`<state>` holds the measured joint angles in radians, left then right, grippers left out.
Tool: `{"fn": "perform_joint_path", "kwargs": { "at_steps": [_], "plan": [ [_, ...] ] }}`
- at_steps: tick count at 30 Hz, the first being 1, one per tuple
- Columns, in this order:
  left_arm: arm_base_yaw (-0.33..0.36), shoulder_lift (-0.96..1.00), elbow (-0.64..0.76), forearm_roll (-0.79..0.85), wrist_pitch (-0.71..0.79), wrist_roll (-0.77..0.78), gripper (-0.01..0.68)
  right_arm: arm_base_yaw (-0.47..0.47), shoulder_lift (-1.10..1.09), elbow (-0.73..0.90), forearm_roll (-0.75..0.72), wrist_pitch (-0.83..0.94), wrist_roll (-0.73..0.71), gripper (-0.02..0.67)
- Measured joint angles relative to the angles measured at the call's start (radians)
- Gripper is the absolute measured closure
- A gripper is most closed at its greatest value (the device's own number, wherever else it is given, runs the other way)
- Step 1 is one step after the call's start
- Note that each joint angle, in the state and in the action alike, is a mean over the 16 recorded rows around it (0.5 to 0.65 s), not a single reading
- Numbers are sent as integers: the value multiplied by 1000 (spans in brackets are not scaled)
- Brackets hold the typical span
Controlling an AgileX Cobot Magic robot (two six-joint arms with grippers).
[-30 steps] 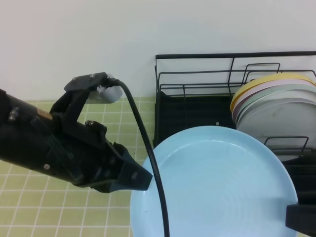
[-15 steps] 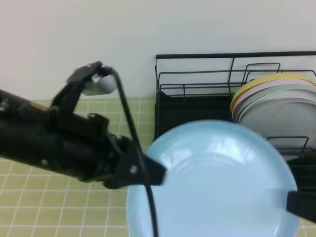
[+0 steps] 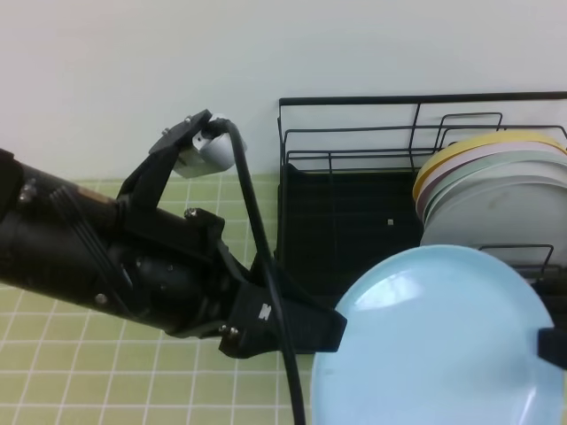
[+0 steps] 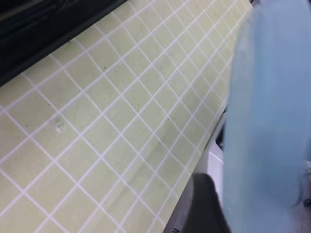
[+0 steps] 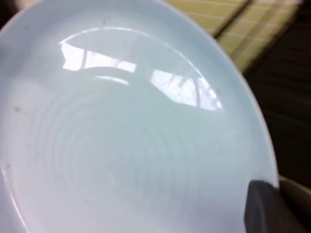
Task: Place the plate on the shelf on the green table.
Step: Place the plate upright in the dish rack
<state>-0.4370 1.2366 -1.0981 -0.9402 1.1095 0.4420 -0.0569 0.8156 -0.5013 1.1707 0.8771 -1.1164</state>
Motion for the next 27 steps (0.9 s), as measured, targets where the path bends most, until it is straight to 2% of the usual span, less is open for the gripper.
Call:
{"fn": "perform_joint_path", "kwargs": {
  "at_steps": [4,7,14,21,27],
  "plan": [
    [0,-1,0,-8,11,5,251,0,0,-34,-82,-101,0,638],
    [1,-1,0,-8,18,11,282,0,0,-79,-153,-179,-5,639],
    [1,-2,0,-3,27,43,442,20,17,-225,-341,-309,-100,640],
    [2,-41,0,58,-42,43,612,100,73,-342,-570,-387,-220,640],
    [2,-142,9,230,-157,-50,667,177,122,-379,-741,-484,-265,640]
  ]
}}
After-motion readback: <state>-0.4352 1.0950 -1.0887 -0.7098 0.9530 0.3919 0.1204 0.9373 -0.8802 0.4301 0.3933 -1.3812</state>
